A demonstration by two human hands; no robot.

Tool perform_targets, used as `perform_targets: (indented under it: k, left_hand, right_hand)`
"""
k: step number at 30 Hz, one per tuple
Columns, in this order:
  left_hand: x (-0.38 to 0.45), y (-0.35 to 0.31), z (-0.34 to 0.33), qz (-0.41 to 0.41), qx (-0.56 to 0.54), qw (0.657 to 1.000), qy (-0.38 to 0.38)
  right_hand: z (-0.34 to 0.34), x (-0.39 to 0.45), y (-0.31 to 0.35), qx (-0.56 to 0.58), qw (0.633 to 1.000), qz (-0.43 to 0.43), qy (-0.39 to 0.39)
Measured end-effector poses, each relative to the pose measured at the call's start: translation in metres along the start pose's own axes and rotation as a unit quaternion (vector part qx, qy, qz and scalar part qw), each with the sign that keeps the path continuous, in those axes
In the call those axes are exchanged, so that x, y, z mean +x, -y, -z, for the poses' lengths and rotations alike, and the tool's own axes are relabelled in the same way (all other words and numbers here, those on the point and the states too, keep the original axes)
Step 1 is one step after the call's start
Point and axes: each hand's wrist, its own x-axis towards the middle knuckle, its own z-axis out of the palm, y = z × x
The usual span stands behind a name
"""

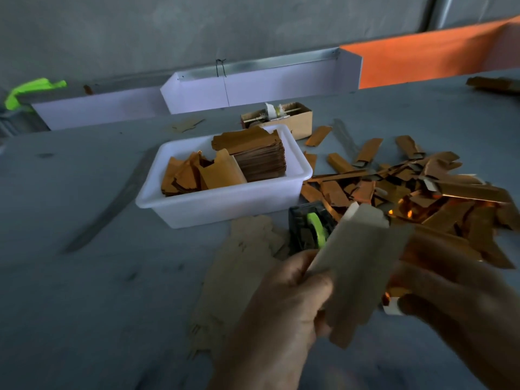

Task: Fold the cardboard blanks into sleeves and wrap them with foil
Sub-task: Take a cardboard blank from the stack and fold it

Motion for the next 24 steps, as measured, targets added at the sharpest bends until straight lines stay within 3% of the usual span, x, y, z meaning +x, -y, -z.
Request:
perform_targets:
  k: [2,5,9,16,20,24]
  left_hand:
    - [0.0,0.0,-0.002,0.024,-0.056,0.997,0.039]
    - [0.002,0.004,-0.003,-0.023,0.017,1.0,0.005]
    - [-0.002,0.006,-0.007,-0.095,0.122,0.988,-0.019]
    - [-0.009,-0.003,-0.009,-0.085,0.136,0.987,0.019]
    - [-0.011,0.002,-0.013,-0.123,0.231,0.964,-0.057]
    - [-0.008,0.012,-0.026,-0.195,0.336,0.908,-0.153]
  right_hand:
    - [-0.006,0.0,-0.002,0.103,0.989,-0.064,0.086]
    - [-0.016,0.003,0.001,0.142,0.981,-0.066,0.113]
    - [-0.024,0.005,0.003,0.158,0.983,-0.079,0.058]
    - [-0.031,0.004,0.0,0.142,0.986,-0.091,-0.021]
    - [-0.036,0.001,0.003,0.13,0.988,-0.078,-0.037]
    - [-0.042,0.0,0.007,0.106,0.992,-0.048,-0.05]
